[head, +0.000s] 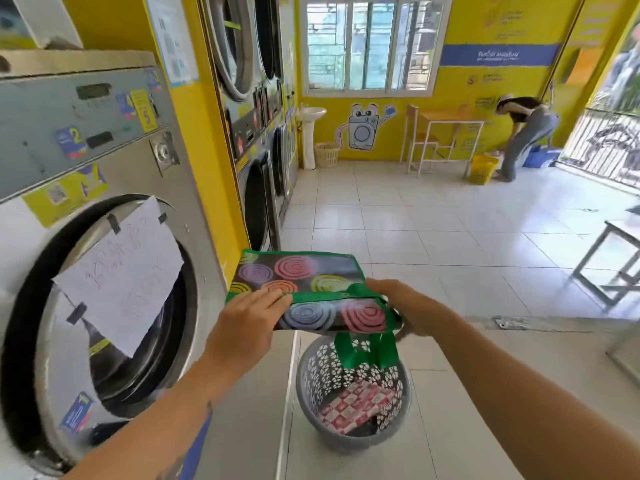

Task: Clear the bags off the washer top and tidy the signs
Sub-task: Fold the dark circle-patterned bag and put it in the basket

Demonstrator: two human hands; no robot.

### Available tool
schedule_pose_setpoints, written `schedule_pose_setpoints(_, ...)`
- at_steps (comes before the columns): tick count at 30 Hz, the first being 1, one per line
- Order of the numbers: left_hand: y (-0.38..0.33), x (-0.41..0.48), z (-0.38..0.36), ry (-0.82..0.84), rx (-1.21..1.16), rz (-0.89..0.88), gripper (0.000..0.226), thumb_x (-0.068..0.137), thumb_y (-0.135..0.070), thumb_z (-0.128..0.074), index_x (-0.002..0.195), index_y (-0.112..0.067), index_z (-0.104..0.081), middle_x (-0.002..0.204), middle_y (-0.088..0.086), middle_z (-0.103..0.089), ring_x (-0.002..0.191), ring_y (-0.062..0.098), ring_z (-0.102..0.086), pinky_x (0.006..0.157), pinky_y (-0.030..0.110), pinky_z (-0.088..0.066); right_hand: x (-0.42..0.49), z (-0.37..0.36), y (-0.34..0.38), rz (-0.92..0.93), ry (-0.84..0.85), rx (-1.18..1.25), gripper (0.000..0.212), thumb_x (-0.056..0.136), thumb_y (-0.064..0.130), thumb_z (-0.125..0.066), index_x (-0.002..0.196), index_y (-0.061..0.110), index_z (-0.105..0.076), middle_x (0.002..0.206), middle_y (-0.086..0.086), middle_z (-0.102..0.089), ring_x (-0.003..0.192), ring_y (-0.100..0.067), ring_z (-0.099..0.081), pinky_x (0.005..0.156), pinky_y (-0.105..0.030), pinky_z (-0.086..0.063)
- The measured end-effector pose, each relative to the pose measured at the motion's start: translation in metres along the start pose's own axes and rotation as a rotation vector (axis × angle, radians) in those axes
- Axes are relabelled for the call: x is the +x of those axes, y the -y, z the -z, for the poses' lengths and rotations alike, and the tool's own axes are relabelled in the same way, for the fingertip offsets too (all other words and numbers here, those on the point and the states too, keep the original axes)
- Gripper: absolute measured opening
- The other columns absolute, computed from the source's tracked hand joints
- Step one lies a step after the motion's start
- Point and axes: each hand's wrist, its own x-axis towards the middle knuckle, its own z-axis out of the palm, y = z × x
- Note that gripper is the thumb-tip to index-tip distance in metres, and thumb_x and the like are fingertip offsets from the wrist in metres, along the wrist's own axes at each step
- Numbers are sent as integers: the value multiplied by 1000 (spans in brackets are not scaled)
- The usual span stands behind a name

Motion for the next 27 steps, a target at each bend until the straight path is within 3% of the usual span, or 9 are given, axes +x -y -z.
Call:
schedule_pose_setpoints(3,-9,-5,-16,69,12,7,54,74,-12,-35,116,-12,-69,115,8,-70,103,31,-67,85,43,-53,9,-6,-16,-162,222,297,46,93,48,-52,105,5,-61,85,-15,-69,68,-29,-68,64,-39,-58)
schedule_pose_setpoints(5,-11,-9,-25,104,8,11,53,74,-13,-36,116,-12,-69,114,8,-71,103,30,-67,84,42,-53,14,-11,-26,-138,187,351,35,94,29,-57,113,0,-54,87,-18,-69,68,-31,-69,59,-39,-60)
schedule_pose_setpoints(8,-10,-16,-39,167,0,-16,52,72,-10,-49,121,-12,-66,116,7,-70,101,30,-68,82,42,-55,19,-15,-39,4,-46,342,32,87,2,-65,115,12,-51,101,-20,-65,75,-34,-72,64,-42,-61)
schedule_pose_setpoints(11,-16,-19,-54,253,-1,-54,71,56,-5,-75,125,-12,-63,120,6,-68,103,27,-67,84,39,-55,14,-18,-49,151,-222,210,30,83,-7,-67,99,19,-61,85,-10,-67,76,-35,-70,79,-52,-59)
schedule_pose_setpoints(14,-29,-18,-72,292,-34,-44,81,49,-2,-78,127,-12,-61,123,7,-66,106,28,-66,81,38,-57,18,-18,-65,238,-293,89,41,79,-8,-68,117,8,-64,87,-9,-72,80,-32,-70,82,-51,-58)
schedule_pose_setpoints(16,-37,-15,-86,340,-93,-29,84,54,-1,-77,134,-12,-55,130,9,-61,114,31,-61,86,40,-55,24,-18,-74,264,-307,-16,51,78,-7,-67,126,9,-62,98,-12,-72,89,-32,-70,83,-50,-58)
schedule_pose_setpoints(19,-44,-9,-114,442,-154,-17,80,80,0,-57,151,-16,-24,156,6,-29,142,28,-28,110,44,-34,43,-14,-90,260,-276,-122,54,80,-9,-63,129,13,-59,109,-7,-68,99,-26,-66,87,-44,-57)
schedule_pose_setpoints(21,-47,-4,-137,514,-161,-19,81,85,0,-50,153,-19,-11,161,3,-14,147,26,-13,115,44,-24,58,-12,-101,233,-253,-168,56,81,-12,-58,130,13,-57,112,-7,-66,102,-25,-64,90,-41,-55)
schedule_pose_setpoints(27,-44,16,-220,685,-246,-13,80,85,-2,-51,153,-18,-12,161,3,-13,147,24,-11,115,45,-24,134,-11,-142,55,-195,-272,53,83,-11,-54,132,7,-54,115,-12,-67,103,-28,-62,93,-44,-52)
